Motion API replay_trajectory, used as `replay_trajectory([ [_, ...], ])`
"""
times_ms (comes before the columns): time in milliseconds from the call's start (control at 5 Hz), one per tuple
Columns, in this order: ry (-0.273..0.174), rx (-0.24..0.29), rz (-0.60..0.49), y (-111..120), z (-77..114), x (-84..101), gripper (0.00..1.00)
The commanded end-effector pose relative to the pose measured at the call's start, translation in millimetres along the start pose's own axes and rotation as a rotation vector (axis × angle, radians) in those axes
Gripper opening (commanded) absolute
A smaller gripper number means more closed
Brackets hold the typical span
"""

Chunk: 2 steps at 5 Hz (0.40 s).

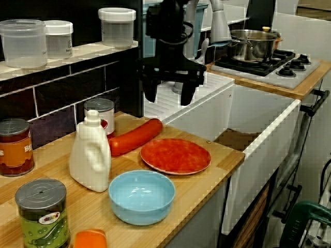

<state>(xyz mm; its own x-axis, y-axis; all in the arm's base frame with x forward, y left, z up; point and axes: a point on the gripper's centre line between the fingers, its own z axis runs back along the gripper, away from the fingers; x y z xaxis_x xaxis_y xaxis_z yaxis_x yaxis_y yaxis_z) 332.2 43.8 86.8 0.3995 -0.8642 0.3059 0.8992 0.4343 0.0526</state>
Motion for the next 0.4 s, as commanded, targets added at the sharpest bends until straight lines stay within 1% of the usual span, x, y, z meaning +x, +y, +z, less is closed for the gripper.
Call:
replay_trajectory([
  [0, 0.045, -0.014, -0.155, 24.3, 23.5, -14.3, 1.00],
  [200, 0.077, 0.008, -0.184, 28.7, 16.1, -27.9, 1.00],
])
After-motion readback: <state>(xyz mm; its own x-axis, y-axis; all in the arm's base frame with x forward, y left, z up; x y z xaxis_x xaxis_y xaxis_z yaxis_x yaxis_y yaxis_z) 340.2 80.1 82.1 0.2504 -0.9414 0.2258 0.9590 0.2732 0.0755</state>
